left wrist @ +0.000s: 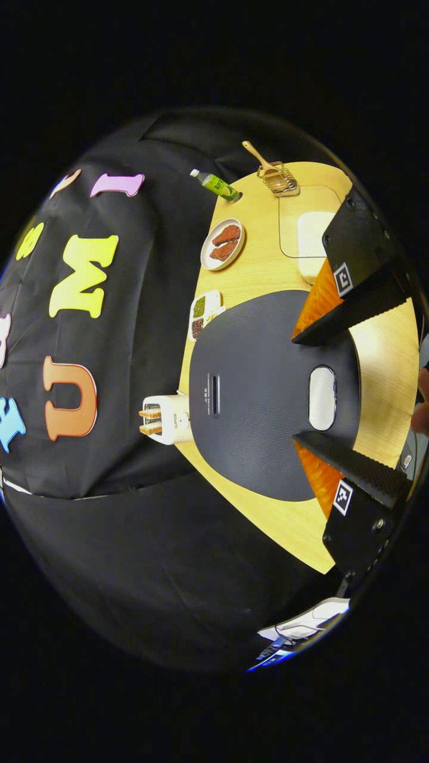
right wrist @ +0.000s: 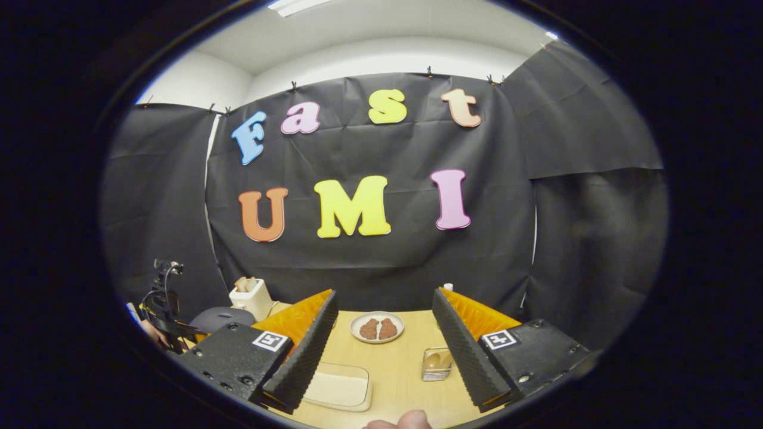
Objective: Close the left gripper, press the button to open the rice cooker; take a wooden spoon from the chopstick holder with the right hand, scoop a spoonful of rice and pour it into the rice cooker, then put the wooden spoon back into the chopstick holder.
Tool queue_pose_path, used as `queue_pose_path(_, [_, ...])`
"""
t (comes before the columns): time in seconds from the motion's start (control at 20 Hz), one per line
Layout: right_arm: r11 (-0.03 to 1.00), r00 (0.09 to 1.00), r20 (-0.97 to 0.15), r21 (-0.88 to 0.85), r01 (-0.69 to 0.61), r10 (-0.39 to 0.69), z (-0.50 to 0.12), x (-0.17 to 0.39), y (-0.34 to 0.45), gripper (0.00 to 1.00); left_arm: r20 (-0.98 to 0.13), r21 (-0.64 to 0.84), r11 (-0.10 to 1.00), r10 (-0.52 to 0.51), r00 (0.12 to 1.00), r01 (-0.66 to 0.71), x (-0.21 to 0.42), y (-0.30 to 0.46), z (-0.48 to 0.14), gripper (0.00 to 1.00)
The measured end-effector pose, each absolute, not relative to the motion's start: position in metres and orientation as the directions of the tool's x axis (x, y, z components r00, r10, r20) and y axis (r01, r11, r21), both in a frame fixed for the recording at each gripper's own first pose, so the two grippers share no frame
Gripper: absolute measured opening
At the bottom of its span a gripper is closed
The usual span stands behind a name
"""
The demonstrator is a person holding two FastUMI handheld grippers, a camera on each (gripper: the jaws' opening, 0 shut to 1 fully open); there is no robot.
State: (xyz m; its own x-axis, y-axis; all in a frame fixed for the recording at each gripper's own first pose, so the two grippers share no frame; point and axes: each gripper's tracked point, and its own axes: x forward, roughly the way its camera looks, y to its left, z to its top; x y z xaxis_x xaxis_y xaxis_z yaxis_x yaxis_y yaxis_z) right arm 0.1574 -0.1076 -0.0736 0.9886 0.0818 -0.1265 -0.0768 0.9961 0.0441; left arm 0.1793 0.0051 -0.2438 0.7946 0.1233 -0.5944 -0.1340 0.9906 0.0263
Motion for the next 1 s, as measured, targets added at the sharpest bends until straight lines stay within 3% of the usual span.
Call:
queue_pose_path(0.15, [0.994, 0.988, -0.115, 0.044, -0.099, 0.104, -0.071, 0.159, -0.108, 0.99, -0.494, 0.037, 0.99, 0.139, 0.858, -0.138, 0.181, -0.008, -0.201, 0.96])
queue_pose_path(0.6, [0.997, 0.995, -0.069, 0.046, -0.068, 0.072, -0.035, 0.091, -0.063, 1.0, -0.147, -0.016, 1.0, 0.0, 0.989, -0.002, 0.103, -0.053, -0.038, 0.95])
queue_pose_path(1.0, [0.999, 0.999, -0.005, 0.002, -0.043, 0.043, -0.019, -0.014, -0.002, 0.99, -0.027, -0.02, 0.993, -0.118, 0.993, 0.117, -0.008, -0.057, 0.005, 0.95])
